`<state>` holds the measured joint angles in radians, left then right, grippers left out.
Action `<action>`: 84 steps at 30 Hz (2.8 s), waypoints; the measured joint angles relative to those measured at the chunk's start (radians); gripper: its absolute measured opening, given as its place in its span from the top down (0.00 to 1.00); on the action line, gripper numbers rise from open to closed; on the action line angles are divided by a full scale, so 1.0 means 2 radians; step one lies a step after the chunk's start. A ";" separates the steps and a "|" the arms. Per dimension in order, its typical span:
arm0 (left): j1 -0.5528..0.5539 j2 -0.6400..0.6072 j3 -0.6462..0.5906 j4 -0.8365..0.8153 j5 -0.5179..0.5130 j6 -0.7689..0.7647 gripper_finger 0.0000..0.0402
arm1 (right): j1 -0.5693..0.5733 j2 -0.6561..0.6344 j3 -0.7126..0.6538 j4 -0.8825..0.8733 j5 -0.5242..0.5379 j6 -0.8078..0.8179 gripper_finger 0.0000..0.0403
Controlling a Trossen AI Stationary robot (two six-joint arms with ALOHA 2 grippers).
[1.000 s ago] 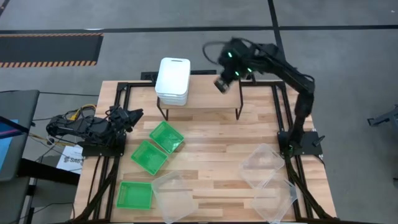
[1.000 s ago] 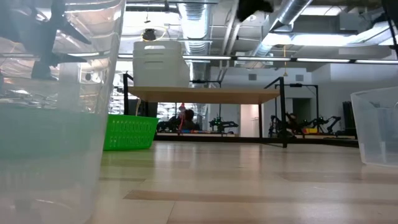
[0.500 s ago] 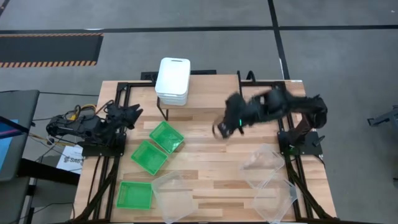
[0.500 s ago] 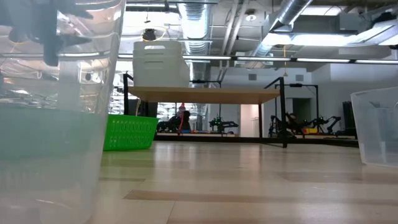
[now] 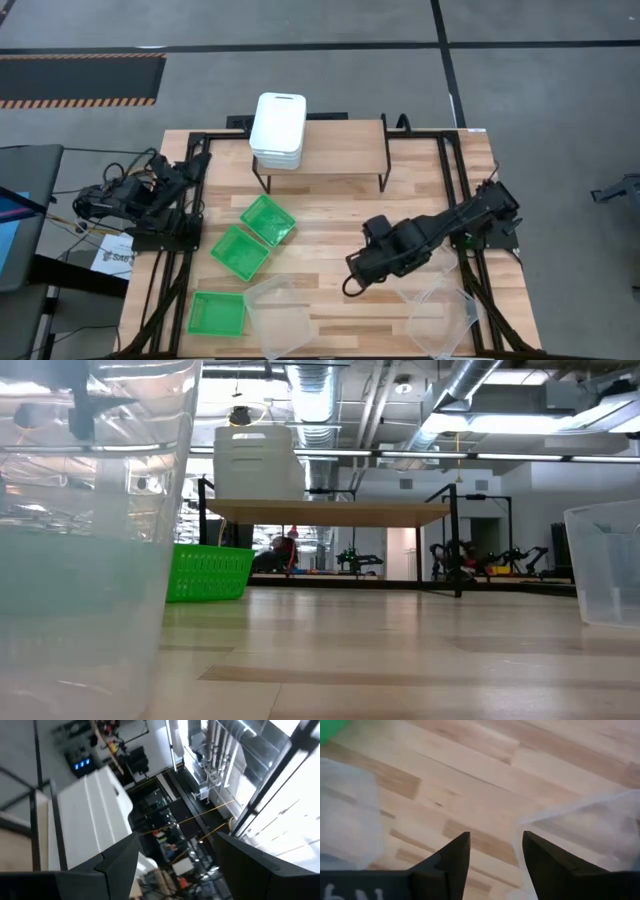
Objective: Stack baskets on shelf by color
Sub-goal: Put the top transparent bin on the shelf
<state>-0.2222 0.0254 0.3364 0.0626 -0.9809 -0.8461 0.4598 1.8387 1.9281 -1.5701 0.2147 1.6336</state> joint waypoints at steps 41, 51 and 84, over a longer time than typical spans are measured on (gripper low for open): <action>0.000 0.288 0.261 0.001 0.043 0.232 0.39 | 0.103 -0.014 -0.335 0.239 -0.145 -0.090 0.52; 0.000 0.280 0.264 0.001 0.026 0.265 0.39 | 0.064 -0.020 -0.337 0.277 -0.157 -0.194 0.96; 0.000 0.265 0.263 -0.015 0.012 0.263 0.39 | -0.346 -0.078 0.062 0.141 -0.070 -0.935 1.00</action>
<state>-0.2222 0.5560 0.8633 0.0319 -0.9565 -0.3196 -0.2322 1.6818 2.0523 -1.2881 0.0741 -0.2364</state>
